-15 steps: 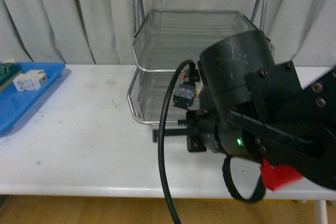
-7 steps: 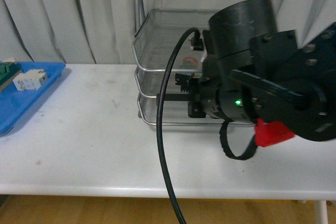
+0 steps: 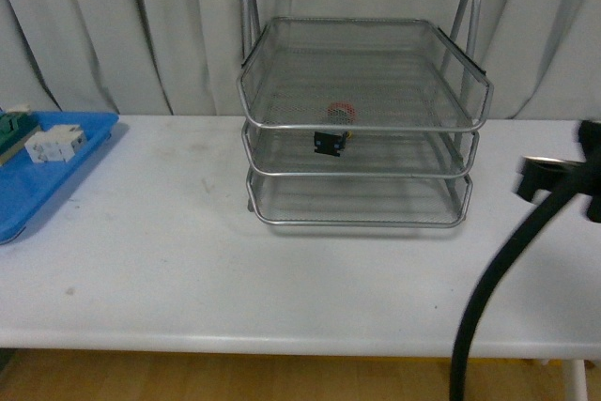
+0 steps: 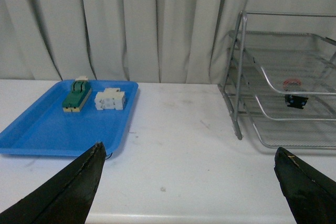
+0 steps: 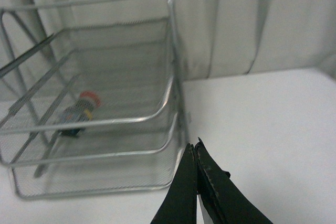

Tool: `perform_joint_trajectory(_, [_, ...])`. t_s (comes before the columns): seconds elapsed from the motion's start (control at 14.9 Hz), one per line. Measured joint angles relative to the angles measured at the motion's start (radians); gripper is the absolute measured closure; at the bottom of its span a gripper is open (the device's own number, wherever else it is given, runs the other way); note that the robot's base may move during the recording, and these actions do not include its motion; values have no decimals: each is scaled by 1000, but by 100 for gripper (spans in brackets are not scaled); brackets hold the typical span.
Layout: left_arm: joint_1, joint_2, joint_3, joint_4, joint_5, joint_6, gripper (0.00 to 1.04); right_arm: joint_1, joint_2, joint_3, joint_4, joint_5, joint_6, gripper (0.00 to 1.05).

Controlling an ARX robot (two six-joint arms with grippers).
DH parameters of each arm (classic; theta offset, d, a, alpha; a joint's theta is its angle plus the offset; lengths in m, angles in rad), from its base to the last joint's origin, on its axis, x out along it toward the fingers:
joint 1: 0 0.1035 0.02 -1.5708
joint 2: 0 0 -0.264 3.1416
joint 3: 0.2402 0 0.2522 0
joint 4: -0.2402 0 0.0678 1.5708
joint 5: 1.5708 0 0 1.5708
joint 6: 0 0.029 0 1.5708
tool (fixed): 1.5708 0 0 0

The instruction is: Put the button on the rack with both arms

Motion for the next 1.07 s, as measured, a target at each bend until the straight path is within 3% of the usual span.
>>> perform_joint_trajectory(0.13, [0,0,0,1,2,0,7,-68,-163,-87,26,-43,-90,103])
perform_joint_trajectory(0.4, [0,0,0,1,2,0,7,-155,-373,-230,-76,-137,-124,103])
perform_joint_trajectory(0.74, [0,0,0,1,2,0,7,-235,-679,-322,-289,-214,-124,103])
perform_joint_trajectory(0.87, [0,0,0,1,2,0,7,-327,-790,-342,-383,-295,-125,103])
perform_joint_trajectory(1.07, [0,0,0,1,2,0,7,-328,-884,-351,-462,-304,-125,103])
